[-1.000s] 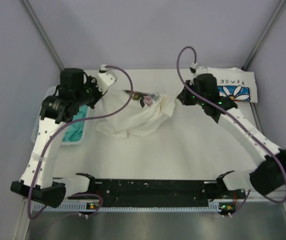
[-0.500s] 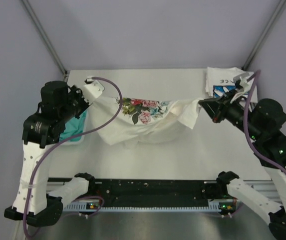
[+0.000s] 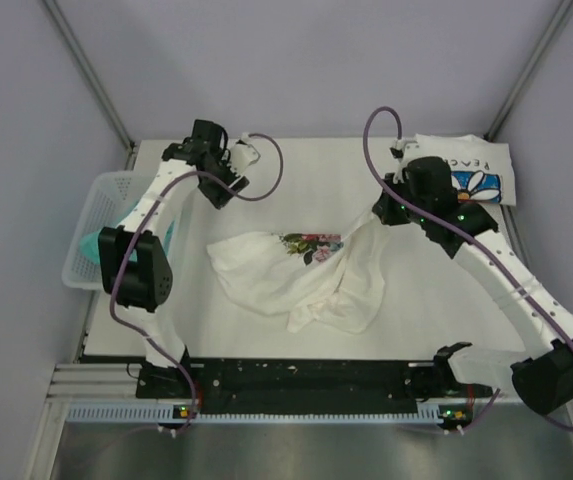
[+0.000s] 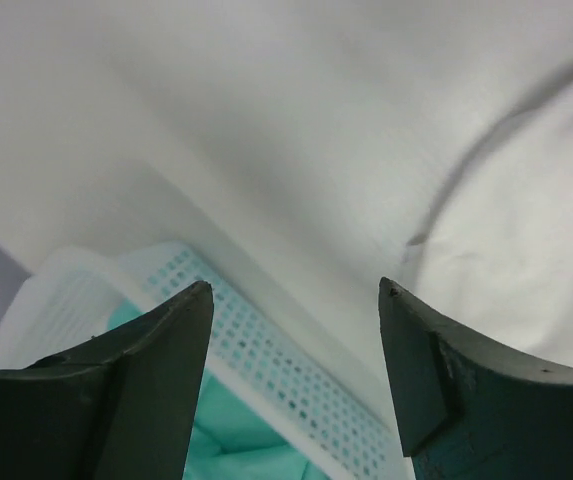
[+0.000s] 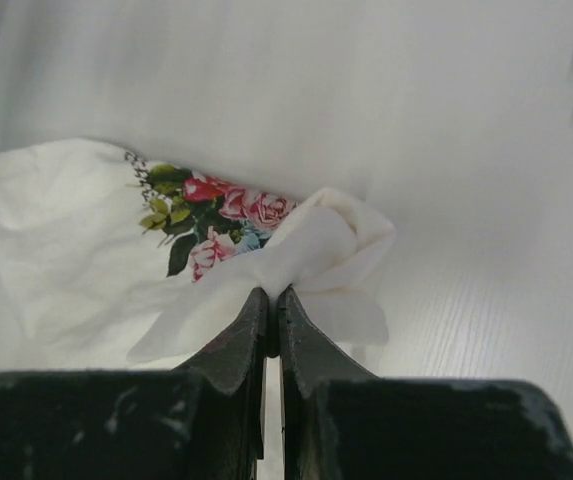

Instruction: Fold and stack the t-shirts

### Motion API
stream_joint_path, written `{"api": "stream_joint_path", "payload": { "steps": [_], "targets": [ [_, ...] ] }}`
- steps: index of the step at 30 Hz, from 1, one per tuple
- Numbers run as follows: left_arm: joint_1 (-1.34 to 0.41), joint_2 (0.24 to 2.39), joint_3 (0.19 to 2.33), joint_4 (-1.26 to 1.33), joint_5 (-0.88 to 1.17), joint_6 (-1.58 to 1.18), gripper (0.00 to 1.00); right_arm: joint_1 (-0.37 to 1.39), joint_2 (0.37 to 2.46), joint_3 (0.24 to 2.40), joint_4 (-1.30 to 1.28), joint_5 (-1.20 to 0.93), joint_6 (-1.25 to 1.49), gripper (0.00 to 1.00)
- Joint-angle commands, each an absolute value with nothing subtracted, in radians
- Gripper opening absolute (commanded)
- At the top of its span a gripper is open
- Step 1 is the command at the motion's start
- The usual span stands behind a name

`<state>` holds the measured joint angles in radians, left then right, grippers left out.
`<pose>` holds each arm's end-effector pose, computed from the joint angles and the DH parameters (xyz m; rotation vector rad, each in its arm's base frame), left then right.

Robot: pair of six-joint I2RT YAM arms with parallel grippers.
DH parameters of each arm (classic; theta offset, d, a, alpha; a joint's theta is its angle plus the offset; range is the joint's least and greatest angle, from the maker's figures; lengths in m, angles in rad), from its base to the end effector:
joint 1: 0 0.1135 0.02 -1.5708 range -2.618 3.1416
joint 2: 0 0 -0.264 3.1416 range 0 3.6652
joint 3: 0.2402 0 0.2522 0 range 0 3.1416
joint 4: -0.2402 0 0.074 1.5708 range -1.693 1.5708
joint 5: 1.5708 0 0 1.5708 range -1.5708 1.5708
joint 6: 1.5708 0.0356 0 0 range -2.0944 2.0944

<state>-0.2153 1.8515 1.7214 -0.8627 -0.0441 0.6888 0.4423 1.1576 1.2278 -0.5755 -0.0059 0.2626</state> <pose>0.3947 -0.0847 0.3031 1.1117 2.3281 0.2352 0.2259 0.1072 0.3793 -0.1926 2.0967 0.4344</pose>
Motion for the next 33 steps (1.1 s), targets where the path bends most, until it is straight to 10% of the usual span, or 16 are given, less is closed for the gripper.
{"api": "stream_joint_path", "payload": {
  "steps": [1,11,12,21,24,28,33],
  "targets": [
    [-0.262,1.594,1.621,-0.971,0.332,0.688,0.71,0.423,1.147,1.218,-0.563,0.071,0.278,0.0],
    [-0.606,1.194,0.798,-0.706,0.394,0.836,0.84,0.403,1.134,1.128,-0.551,0.086,0.255,0.0],
    [-0.621,1.193,0.77,-0.666,0.373,0.83,0.99,0.402,1.131,1.124,-0.548,0.083,0.255,0.0],
    [-0.672,1.406,0.77,-0.465,0.249,0.788,0.96,0.402,1.062,1.069,-0.551,0.095,0.252,0.0],
    [-0.667,1.48,0.814,-0.5,0.171,0.79,0.71,0.396,1.031,1.072,-0.564,0.11,0.25,0.0],
    [-0.643,1.523,0.937,-0.596,0.107,0.758,0.0,0.39,0.986,1.129,-0.601,0.14,0.25,0.0],
    [-0.542,1.34,1.158,-0.796,0.132,0.712,0.0,0.388,0.928,1.311,-0.713,0.215,0.218,0.0]
  ]
}}
